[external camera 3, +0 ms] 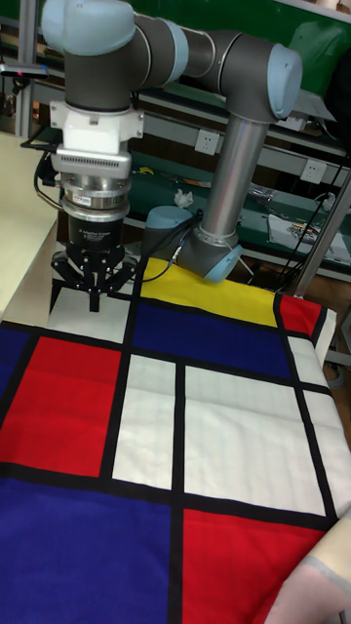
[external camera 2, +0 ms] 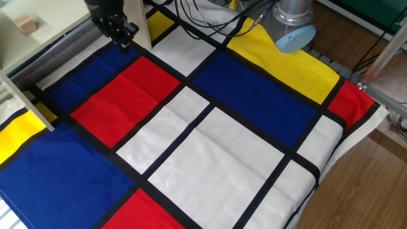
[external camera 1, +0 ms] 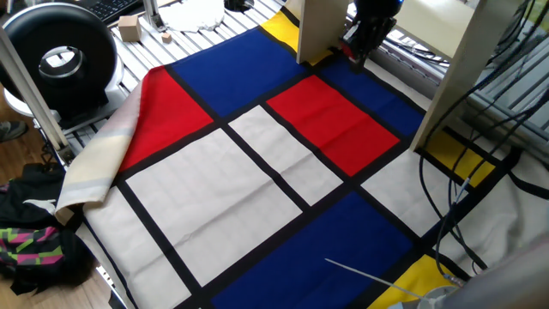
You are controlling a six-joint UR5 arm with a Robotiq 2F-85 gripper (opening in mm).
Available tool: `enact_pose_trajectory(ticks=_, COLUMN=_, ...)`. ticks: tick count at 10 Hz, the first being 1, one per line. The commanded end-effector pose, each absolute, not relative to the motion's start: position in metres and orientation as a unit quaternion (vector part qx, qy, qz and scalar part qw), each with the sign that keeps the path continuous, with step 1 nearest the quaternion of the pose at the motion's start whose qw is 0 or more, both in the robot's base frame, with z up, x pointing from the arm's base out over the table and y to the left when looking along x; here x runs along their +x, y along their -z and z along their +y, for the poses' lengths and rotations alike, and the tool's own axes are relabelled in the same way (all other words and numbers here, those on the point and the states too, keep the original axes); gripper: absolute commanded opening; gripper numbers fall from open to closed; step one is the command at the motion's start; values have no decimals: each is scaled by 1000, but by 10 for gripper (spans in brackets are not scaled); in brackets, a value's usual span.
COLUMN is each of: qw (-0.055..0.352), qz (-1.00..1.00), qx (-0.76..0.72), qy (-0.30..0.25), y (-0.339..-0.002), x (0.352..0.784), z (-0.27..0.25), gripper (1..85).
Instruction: Take the object down from the shelf
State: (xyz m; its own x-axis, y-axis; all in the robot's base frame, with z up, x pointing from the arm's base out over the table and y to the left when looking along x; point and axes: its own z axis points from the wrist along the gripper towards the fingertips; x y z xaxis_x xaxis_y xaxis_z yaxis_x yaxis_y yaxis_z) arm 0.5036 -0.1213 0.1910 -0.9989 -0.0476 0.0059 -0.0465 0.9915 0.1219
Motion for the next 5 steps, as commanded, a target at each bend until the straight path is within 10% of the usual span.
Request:
enact_pose_trajectory(ticks=1, qw=-12, qz=-998, qx=-43, qy=52, y=-187, x=518, z=-129, gripper=10)
enact_pose_trajectory(ticks=5, qw=-89, qz=-992, qx=-87, qy=12, y=-190, x=557, z=-153, gripper=10)
